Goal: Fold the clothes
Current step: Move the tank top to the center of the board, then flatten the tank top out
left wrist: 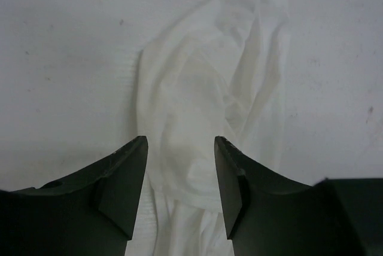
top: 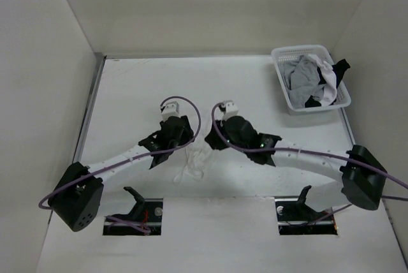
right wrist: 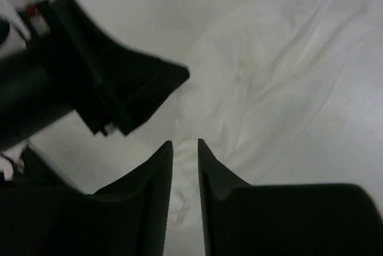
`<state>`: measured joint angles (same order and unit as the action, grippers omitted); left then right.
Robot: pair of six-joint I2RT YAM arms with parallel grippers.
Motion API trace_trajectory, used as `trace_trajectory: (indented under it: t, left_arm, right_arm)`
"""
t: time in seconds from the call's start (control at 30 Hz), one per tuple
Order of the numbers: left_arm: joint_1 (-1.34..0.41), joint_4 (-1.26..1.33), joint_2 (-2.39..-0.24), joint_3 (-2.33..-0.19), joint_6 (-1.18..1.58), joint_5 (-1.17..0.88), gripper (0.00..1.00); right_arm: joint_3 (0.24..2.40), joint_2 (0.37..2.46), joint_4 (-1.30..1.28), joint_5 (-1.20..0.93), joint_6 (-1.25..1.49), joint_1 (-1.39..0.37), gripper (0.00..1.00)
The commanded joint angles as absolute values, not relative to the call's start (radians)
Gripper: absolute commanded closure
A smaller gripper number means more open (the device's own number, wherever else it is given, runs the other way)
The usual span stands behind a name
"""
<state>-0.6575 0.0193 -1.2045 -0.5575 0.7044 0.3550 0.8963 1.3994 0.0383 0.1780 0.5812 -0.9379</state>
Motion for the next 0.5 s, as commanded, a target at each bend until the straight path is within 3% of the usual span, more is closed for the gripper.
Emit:
trace_trajectory:
  t: [0.0,0.17,0.4,0.47]
  left_arm:
    - [-0.689,-0.06,-1.198,-0.581,0.716,0.341,0.49]
    - [-0.67,-0.075,-1.192,-0.546,0.784,0.29,0.48]
    - [-0.64,0.009,-1.233,-0.529,0.81,0.239,0.54]
    - [-0.648,0.031,-1.242,-0.529,0.816,0.227,0.57]
  right_arm:
    - [0.799,1.335,0.003,0.228,0.617,-1.037,0.66]
    - [0.75,1.267,-0.012,0.322,0.632,-1.157,0.62]
    - [0.703,1.232,-0.003,0.327,0.655,-1.145,0.61]
    - [0.695,1.244,-0.009,0.333,0.663,-1.137,0.57]
